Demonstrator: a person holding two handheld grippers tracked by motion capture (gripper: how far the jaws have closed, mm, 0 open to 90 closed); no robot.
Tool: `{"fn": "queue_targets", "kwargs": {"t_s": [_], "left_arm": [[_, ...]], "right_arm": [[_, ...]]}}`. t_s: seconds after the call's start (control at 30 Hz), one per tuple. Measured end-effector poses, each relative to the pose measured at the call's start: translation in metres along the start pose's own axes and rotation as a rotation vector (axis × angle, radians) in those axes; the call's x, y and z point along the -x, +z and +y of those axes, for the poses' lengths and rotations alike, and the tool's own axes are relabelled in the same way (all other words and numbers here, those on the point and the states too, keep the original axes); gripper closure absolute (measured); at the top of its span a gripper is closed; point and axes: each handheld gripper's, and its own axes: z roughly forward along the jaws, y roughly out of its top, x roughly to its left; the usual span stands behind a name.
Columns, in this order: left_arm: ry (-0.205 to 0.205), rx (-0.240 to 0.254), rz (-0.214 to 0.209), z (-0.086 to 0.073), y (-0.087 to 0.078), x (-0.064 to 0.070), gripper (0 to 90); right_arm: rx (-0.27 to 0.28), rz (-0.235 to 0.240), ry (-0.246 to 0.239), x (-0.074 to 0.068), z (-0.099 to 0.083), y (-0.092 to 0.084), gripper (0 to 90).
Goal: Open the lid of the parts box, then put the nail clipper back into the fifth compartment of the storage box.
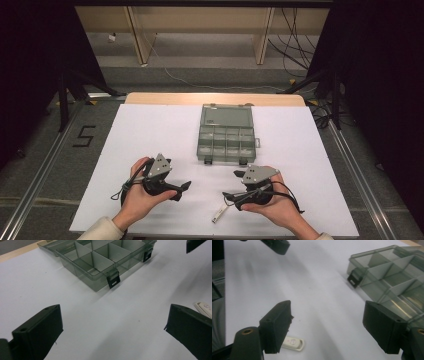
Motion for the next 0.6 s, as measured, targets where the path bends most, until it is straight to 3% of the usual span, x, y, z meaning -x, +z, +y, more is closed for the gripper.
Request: {"fn": "queue_targets", "kwargs": {"t_s": [0.13, 0.17, 0.23, 0.3, 0.37, 0.43, 0.6], "left_arm": [[0.021, -0.010, 0.001, 0.0009, 0.0005, -0.0002, 0.0], [-0.004, 0.009, -0.003, 0.0010, 0.0024, 0.0021, 0.0], [0.021, -0.002, -0.009, 0.0024, 0.0024, 0.0016, 0.4], [-0.006, 0.013, -0.016, 0.0022, 0.0038, 0.0040, 0.5], [0.012, 0.000, -0.014, 0.0017, 0.0031, 0.0034, 0.6], [0.000, 0.012, -0.005, 0.0009, 0.0036, 0.0040, 0.6], [0.025, 0.002, -0.005, 0.0025, 0.0003, 0.0012, 0.8]], "right_arm": [[0.000, 0.025, -0.009, -0.0069, -0.0016, 0.0024, 23.8], [-0.012, 0.035, -0.009, -0.0076, -0.0017, 0.0014, 23.8], [0.006, 0.033, -0.012, -0.0078, -0.0028, 0.0023, 24.0], [-0.003, 0.043, -0.002, -0.0066, -0.0028, 0.0008, 24.2], [0.002, 0.044, 0.001, -0.0058, -0.0032, 0.0008, 24.3], [0.000, 0.053, -0.004, -0.0063, -0.0028, 0.0013, 24.3], [0.007, 0.091, -0.029, -0.0104, -0.0013, 0.0040, 24.3]]}}
